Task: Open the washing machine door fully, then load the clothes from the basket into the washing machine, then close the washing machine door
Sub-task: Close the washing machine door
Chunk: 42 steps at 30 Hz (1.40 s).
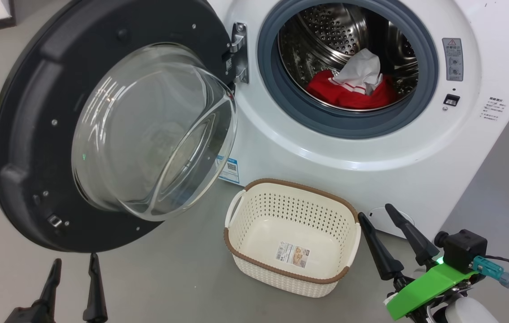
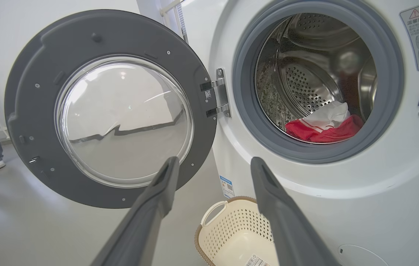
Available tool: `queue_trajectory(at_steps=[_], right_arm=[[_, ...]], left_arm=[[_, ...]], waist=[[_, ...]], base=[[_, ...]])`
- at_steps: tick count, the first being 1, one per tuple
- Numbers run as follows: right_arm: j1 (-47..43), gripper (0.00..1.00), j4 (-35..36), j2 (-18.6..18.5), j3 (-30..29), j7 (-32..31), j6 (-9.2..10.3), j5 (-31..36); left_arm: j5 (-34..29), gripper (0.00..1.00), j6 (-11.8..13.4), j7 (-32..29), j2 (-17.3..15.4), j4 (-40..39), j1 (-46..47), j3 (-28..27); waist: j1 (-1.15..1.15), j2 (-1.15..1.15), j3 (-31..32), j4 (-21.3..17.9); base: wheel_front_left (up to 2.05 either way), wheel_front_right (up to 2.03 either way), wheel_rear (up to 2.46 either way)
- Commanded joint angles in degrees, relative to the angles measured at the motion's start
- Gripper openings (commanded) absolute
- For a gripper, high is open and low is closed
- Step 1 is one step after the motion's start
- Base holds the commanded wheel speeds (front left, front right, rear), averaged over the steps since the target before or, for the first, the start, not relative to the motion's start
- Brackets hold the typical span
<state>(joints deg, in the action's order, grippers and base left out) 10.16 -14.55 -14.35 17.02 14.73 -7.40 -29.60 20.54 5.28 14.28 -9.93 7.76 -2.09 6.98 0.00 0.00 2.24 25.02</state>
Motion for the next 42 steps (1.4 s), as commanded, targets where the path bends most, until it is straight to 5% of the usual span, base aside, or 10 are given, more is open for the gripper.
queue_trajectory(at_steps=[1,30,31,32,33,36,42], right_arm=[[-0.2,1.00,1.4,-0.1,1.1,0.3,-0.09,-1.0],[-0.5,1.00,1.5,-0.6,1.7,0.3,-0.09,-1.2],[-0.5,1.00,1.5,-0.5,1.7,0.3,-0.09,-1.2],[-0.5,1.00,1.5,-0.5,1.6,0.3,-0.09,-1.2],[-0.5,1.00,1.5,-0.5,1.6,0.3,-0.09,-1.2],[-0.5,1.00,1.6,-0.4,1.5,0.3,-0.09,-1.2],[-0.7,1.00,1.7,-0.4,1.1,0.3,-0.09,-1.0]], left_arm=[[-0.4,1.00,0.0,0.3,-1.3,-1.4,1.4,-1.8],[0.2,1.00,1.1,0.3,-2.1,-2.6,1.0,-1.2],[0.3,0.96,1.1,0.3,-2.2,-2.7,1.0,-1.2],[0.3,0.76,1.2,0.3,-2.3,-2.8,1.0,-1.3],[0.3,0.76,1.2,0.3,-2.3,-2.8,1.0,-1.3],[0.4,0.05,1.3,0.3,-2.5,-3.3,0.9,-1.4],[1.5,0.00,1.4,-0.4,-3.0,-5.6,1.4,-2.2]], waist=[[0.00,0.00,0.1,0.2],[0.00,0.00,-0.1,1.1],[0.00,0.00,-0.1,1.2],[0.00,0.00,-0.1,1.2],[0.00,0.00,-0.1,1.2],[0.00,0.00,-0.1,1.2],[0.00,0.00,-0.2,1.6]], base=[[0.00,0.00,0.00],[0.00,0.00,0.00],[0.00,0.00,0.00],[0.00,0.00,0.00],[0.00,0.00,0.00],[0.00,0.00,0.00],[0.00,0.00,0.00]])
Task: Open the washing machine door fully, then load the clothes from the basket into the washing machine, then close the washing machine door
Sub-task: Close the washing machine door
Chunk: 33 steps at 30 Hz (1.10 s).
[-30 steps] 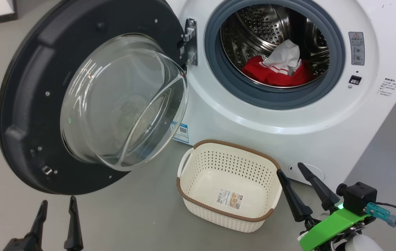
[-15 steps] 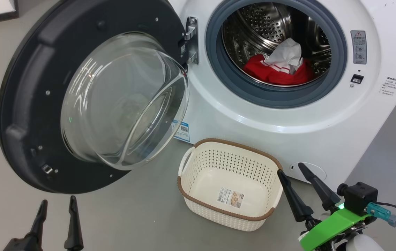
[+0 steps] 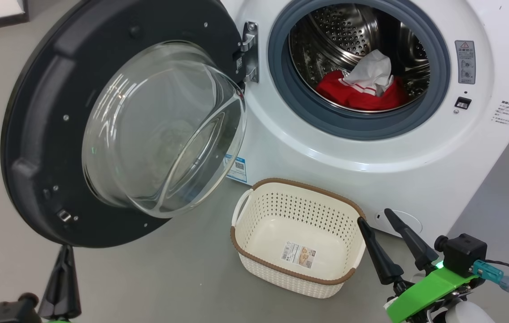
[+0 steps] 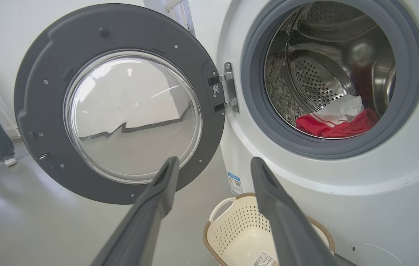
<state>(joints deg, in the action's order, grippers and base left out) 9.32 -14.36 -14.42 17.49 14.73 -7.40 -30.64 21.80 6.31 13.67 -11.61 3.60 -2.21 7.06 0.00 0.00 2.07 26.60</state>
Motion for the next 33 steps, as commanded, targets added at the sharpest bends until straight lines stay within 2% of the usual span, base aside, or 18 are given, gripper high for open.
queue_trajectory(at_steps=[1,5,9,13,16,24,33], right_arm=[[0.0,1.00,1.5,-0.3,0.6,0.3,-0.09,0.0],[-0.2,1.00,1.5,-0.3,0.2,0.3,-0.09,0.1],[-1.1,1.00,1.5,-0.1,-0.1,0.3,-0.09,0.1],[-1.3,1.00,1.6,-0.1,-0.1,0.3,-0.09,0.3],[-1.1,1.00,1.7,-0.3,-0.2,0.3,-0.09,0.4],[-0.4,1.00,1.7,-0.7,0.1,0.3,-0.09,0.2],[0.2,1.00,1.5,-1.6,0.6,0.3,-0.09,0.0]], left_arm=[[0.6,0.00,0.1,-0.1,-1.6,-1.9,1.8,-2.4],[2.0,0.00,-0.7,-2.0,-3.5,-5.4,3.2,-3.8],[4.5,0.00,-1.8,-5.0,-6.8,-10.4,5.8,-6.8],[8.6,0.00,-3.0,-9.3,-11.0,-14.4,9.1,-11.2],[12.6,0.00,-4.5,-12.1,-14.1,-14.2,12.2,-14.7],[27.5,0.00,-5.9,-20.9,-17.4,-3.7,23.5,-21.8],[40.9,0.00,-4.3,-30.7,-20.5,14.1,36.9,-27.5]], waist=[[0.00,0.00,0.0,0.1],[0.00,0.00,0.0,0.7],[0.00,0.00,0.1,1.7],[0.00,0.00,-0.2,2.1],[0.00,0.00,-0.8,2.3],[0.00,0.00,-1.9,1.6],[0.00,0.00,-3.2,-0.9]], base=[[0.00,0.00,0.00],[0.00,0.00,0.00],[0.00,0.00,0.00],[0.00,0.00,0.00],[0.00,0.00,0.00],[0.00,0.00,0.00],[0.00,0.00,0.00]])
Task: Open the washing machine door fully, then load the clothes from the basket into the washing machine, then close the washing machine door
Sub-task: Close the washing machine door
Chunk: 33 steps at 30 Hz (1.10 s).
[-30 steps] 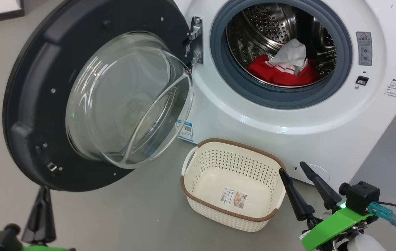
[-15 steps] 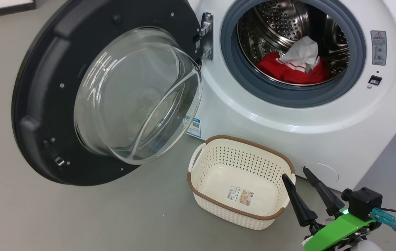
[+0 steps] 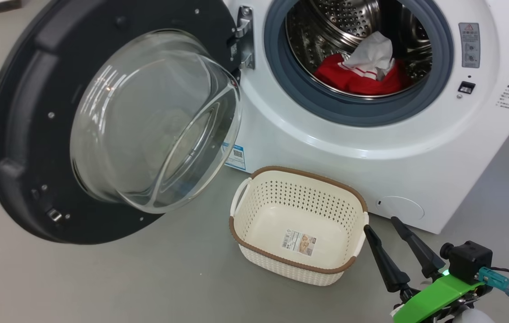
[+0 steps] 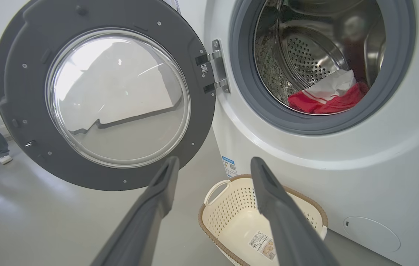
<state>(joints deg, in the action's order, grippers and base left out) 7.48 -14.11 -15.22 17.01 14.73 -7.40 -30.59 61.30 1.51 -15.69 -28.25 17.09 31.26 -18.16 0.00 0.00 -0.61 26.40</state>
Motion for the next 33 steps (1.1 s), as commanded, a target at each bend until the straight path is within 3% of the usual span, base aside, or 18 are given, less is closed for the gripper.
queue_trajectory(at_steps=[1,8,16,33], right_arm=[[2.3,1.00,1.3,-1.0,1.1,0.3,-0.09,0.0],[3.0,1.00,1.2,-1.4,1.4,0.3,-0.09,-0.1],[3.7,1.00,1.1,-1.5,1.8,0.3,-0.09,0.0],[3.9,1.00,0.9,-1.6,2.3,0.3,-0.09,-0.1]], left_arm=[[3.3,0.00,1.1,-3.0,-4.4,4.7,6.0,-3.0],[7.3,0.00,4.3,-6.8,-3.0,13.9,11.0,-3.6],[9.6,0.00,7.0,-13.1,-1.6,17.3,12.8,-2.0],[12.3,0.00,7.3,-24.8,-1.1,19.2,12.1,1.4]], waist=[[0.00,0.00,-0.9,-1.2],[0.00,0.00,-1.6,-2.3],[0.00,0.00,-2.0,-4.1],[0.00,0.00,-1.5,-7.0]], base=[[0.00,0.00,0.00],[0.00,0.00,0.00],[0.00,0.00,0.00],[0.00,0.00,0.00]])
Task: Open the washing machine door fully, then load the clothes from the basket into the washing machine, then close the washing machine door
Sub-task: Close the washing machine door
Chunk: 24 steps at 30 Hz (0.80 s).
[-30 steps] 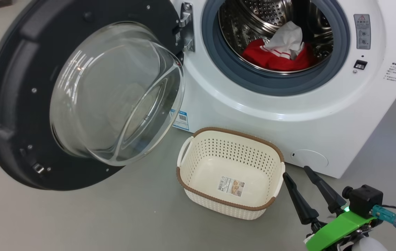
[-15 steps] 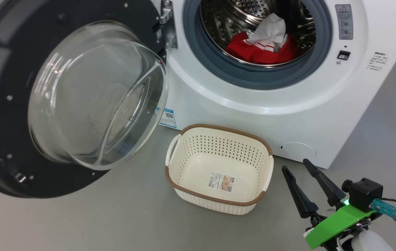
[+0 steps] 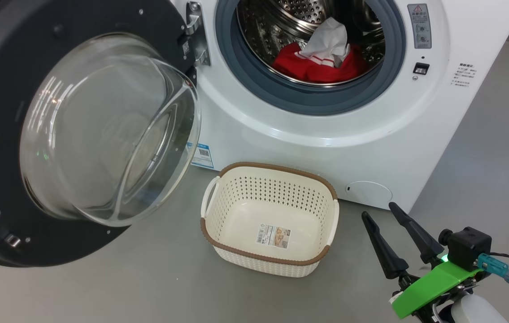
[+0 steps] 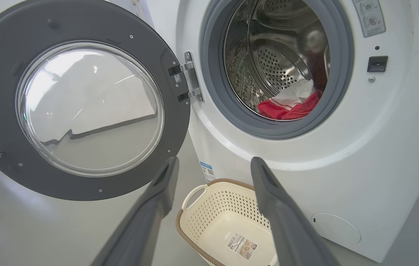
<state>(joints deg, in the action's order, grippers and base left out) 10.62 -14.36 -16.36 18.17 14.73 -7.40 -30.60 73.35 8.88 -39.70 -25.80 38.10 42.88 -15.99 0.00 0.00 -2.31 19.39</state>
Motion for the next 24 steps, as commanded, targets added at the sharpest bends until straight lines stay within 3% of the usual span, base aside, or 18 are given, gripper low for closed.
queue_trajectory(at_steps=[1,9,24], right_arm=[[0.7,1.00,1.1,-0.4,1.1,0.3,-0.09,-0.1],[0.0,1.00,1.0,0.3,1.0,0.3,-0.09,0.0],[-0.3,1.00,0.8,0.8,1.1,0.3,-0.09,-0.2]], left_arm=[[0.5,0.00,-0.1,-1.9,-3.6,-2.2,0.1,-0.4],[1.8,0.00,-0.1,-9.8,-3.1,-6.4,-2.9,2.2],[4.3,0.00,1.6,-14.5,1.7,-16.1,-4.6,4.8]], waist=[[0.00,0.00,0.3,0.0],[0.00,0.00,1.5,0.6],[0.00,0.00,2.2,0.8]], base=[[0.00,0.00,0.00],[0.00,0.00,0.00],[0.00,0.00,0.00]])
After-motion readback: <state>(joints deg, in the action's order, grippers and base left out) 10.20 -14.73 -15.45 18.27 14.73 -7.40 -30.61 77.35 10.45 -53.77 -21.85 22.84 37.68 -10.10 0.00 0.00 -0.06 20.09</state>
